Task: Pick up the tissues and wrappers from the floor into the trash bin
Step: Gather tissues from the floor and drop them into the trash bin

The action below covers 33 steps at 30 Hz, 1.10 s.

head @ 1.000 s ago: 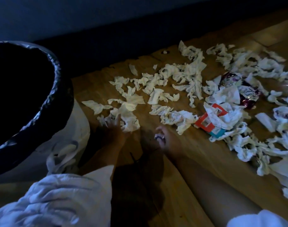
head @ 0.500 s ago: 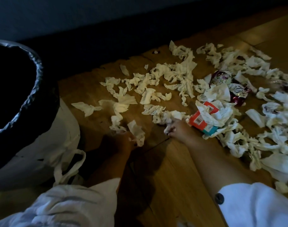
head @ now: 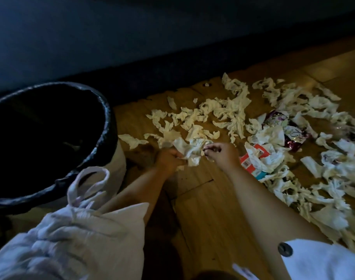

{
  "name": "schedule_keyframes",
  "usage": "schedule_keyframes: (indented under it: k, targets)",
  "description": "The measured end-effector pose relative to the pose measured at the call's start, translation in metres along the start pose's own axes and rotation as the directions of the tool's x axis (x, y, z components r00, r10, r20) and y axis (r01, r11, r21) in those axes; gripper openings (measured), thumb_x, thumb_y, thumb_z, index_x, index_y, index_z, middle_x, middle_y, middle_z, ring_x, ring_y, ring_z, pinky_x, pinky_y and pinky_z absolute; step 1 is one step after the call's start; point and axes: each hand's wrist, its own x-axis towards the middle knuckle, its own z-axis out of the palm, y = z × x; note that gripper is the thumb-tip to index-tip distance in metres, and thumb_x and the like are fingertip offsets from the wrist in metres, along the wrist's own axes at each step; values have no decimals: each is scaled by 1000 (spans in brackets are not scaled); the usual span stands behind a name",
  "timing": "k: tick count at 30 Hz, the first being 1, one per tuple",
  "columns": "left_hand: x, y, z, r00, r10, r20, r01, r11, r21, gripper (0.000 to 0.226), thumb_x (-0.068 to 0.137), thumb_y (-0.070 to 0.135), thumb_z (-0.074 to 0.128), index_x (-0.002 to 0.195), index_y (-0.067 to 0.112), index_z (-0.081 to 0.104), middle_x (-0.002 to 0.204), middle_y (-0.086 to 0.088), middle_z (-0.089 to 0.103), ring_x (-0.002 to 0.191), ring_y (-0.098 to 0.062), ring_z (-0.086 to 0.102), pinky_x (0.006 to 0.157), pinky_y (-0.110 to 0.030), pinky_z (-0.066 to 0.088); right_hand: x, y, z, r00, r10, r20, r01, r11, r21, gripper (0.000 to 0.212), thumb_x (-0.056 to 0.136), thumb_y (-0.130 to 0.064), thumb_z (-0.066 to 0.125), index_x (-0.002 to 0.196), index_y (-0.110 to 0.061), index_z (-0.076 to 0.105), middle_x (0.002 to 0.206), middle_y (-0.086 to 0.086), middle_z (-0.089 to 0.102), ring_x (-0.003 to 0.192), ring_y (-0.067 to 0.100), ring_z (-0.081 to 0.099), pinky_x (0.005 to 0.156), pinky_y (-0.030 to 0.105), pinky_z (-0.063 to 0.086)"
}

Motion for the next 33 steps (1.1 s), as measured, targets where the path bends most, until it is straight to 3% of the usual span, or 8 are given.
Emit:
schedule_keyframes:
  k: [3, 7, 12, 17, 23, 26, 30, 33]
  targets:
    - [-25, 38, -40, 999, 38, -10, -38, 998, 43, 26, 81, 9, 69, 106, 4, 67, 103, 1, 62, 86, -5, 57, 61, -17, 49, -12, -42, -4, 999, -40, -1, 40, 998, 54, 26, 86, -4, 61, 111, 0, 64, 116, 14, 65, 96, 13, 56, 54, 0, 41]
    - [-55, 73, -103, 995, 80, -63, -74, 992, 103, 22, 77, 15, 73, 99, 11, 70, 98, -6, 70, 106, -25, 64, 91, -32, 48, -25, -99, -3, 997, -70, 23, 67, 989, 130, 25, 86, -3, 61, 111, -1, 65, 109, 8, 63, 98, 15, 56, 52, -2, 40]
    - [-86, 85, -170, 981, 75, -179, -58, 993, 100, 27, 75, 16, 77, 100, 7, 71, 86, 5, 62, 96, -17, 63, 76, -18, 45, -37, -165, 11, 985, -158, 74, 138, 966, 218, 20, 85, -6, 63, 104, -5, 69, 105, 6, 66, 102, 17, 62, 90, 26, 50]
    - [-106, 61, -240, 919, 46, -393, 15, 989, 150, 29, 70, 20, 81, 95, 7, 74, 77, 0, 60, 56, 0, 46, 41, 1, 34, -40, -232, 45, 936, -281, 212, 222, 938, 265, 24, 82, -7, 67, 105, -2, 68, 99, 9, 67, 87, 13, 60, 79, 23, 49]
    - [-113, 25, -288, 840, -146, -523, 236, 966, 109, 29, 69, 22, 81, 93, 7, 74, 88, -7, 68, 73, -12, 55, 62, -18, 42, -40, -289, 113, 837, -328, 437, 210, 931, 298, 24, 79, 1, 67, 102, 8, 66, 79, 4, 63, 63, 4, 56, 59, 9, 47]
    - [-103, 12, -292, 827, -225, -516, 318, 943, 97, 30, 72, 20, 78, 98, 6, 73, 90, -7, 68, 66, -10, 55, 55, -14, 42, -33, -289, 143, 805, -275, 526, 200, 960, 196, 20, 79, 2, 68, 98, 5, 67, 72, 1, 61, 66, 11, 56, 66, 22, 49]
    - [-98, 0, -285, 858, -248, -451, 339, 932, 132, 26, 80, 15, 69, 105, 7, 70, 109, -12, 69, 87, -19, 59, 78, -28, 46, -25, -277, 161, 786, -188, 589, 193, 980, 55, 19, 83, -12, 67, 102, -8, 65, 76, -2, 57, 71, 13, 55, 78, 39, 53]
    - [-99, -6, -277, 835, -214, -507, 293, 953, 79, 18, 77, 17, 73, 95, 12, 73, 84, -8, 69, 60, -15, 59, 56, -20, 51, -26, -272, 156, 779, -184, 599, 172, 982, 78, 19, 88, -15, 61, 106, -10, 65, 91, 6, 60, 76, 19, 59, 69, 41, 57]
